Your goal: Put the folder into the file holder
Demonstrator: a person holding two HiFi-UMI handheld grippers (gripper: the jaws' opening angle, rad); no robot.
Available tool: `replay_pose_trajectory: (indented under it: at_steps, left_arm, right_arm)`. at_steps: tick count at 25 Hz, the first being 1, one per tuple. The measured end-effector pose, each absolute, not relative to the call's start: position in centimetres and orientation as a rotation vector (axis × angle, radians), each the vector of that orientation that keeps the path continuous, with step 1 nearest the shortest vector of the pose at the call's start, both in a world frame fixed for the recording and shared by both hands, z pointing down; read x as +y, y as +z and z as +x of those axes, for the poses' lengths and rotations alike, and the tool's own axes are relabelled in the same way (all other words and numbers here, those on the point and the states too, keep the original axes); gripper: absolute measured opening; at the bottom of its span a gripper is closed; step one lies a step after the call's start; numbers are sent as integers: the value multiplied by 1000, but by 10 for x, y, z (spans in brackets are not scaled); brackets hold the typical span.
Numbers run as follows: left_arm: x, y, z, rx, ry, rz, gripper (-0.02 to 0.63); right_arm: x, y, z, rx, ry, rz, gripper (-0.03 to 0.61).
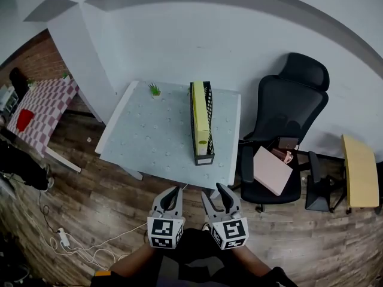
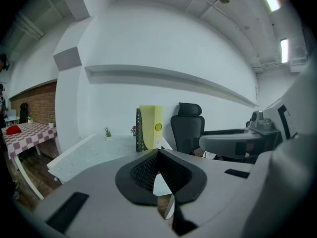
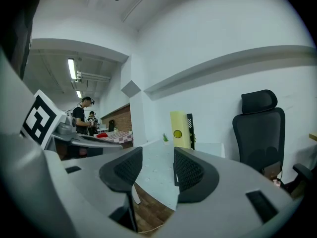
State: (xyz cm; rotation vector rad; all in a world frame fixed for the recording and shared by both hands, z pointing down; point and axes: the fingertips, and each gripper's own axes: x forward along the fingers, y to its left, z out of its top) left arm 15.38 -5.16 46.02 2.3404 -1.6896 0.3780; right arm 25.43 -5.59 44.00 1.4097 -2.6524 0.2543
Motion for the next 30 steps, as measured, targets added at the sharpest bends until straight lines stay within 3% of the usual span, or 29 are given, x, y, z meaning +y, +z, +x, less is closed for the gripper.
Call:
replay_pose_trajectory:
  at_steps: [8, 14, 17, 21, 30]
  left_arm:
    - [-34, 461, 170, -1731, 412, 2321, 5]
    - [-26, 451, 147, -1725, 363, 2344, 5]
    - [-14, 452, 130, -1718, 349, 2334, 5]
    - [0, 462, 113, -1696, 347, 2319, 5]
    - [9, 462, 105, -1691, 316, 2321, 5]
  right_arm:
    - [-48, 436, 281, -2657, 192, 1394, 212]
    - [-30, 430, 253, -2626, 196, 1383, 198]
    - [-17, 424, 230, -2624, 166, 1369, 159]
    - [-4, 425, 213, -2597, 148, 1399, 55]
    - [5, 438, 211, -2557, 217, 1414, 38]
